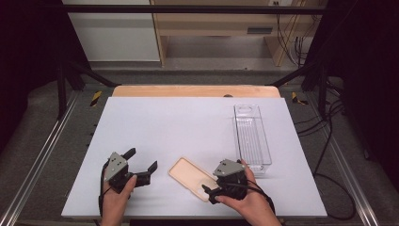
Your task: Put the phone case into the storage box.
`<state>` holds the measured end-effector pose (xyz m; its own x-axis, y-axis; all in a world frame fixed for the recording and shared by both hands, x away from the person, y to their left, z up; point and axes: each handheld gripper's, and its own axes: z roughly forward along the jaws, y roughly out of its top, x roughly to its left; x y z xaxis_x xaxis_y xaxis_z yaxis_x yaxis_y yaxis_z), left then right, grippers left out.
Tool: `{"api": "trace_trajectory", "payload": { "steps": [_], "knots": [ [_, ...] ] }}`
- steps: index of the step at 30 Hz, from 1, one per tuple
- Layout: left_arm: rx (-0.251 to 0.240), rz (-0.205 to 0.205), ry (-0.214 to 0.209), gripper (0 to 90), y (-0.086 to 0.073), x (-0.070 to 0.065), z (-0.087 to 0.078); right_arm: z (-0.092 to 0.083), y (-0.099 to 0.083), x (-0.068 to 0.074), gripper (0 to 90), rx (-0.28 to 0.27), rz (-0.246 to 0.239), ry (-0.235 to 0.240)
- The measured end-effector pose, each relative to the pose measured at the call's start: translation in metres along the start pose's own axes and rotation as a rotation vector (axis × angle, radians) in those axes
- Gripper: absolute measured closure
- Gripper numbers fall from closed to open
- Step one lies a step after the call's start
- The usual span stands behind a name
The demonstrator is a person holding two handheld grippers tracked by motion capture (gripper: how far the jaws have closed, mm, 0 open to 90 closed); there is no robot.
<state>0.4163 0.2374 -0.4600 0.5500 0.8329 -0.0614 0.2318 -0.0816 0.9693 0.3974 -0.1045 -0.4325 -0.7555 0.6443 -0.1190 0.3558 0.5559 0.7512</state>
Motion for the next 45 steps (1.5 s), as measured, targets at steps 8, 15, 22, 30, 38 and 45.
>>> {"api": "trace_trajectory", "payload": {
  "steps": [8, 15, 22, 30, 38, 45],
  "knots": [
    [0.001, 0.000, -0.003, 2.2, -0.001, 0.001, -0.001, 0.018, 0.004, 0.015, 17.3, 0.086, -0.031, 0.064],
    [0.012, 0.024, -0.012, 2.3, 0.000, -0.002, 0.001, 0.022, 0.002, 0.025, 29.5, 0.115, -0.028, 0.098],
    [0.017, 0.041, -0.020, 2.4, 0.000, -0.006, 0.003, 0.026, -0.002, 0.034, 50.7, 0.155, -0.030, 0.141],
    [0.023, 0.060, -0.026, 2.5, 0.000, -0.009, 0.004, 0.032, -0.008, 0.040, 65.1, 0.187, -0.011, 0.172],
    [0.022, 0.063, -0.028, 2.6, 0.000, -0.011, 0.004, 0.034, -0.009, 0.042, 75.8, 0.196, -0.004, 0.180],
    [0.024, 0.068, -0.031, 2.7, 0.001, -0.011, 0.004, 0.034, -0.011, 0.043, 82.9, 0.194, -0.023, 0.176]
  ]
}}
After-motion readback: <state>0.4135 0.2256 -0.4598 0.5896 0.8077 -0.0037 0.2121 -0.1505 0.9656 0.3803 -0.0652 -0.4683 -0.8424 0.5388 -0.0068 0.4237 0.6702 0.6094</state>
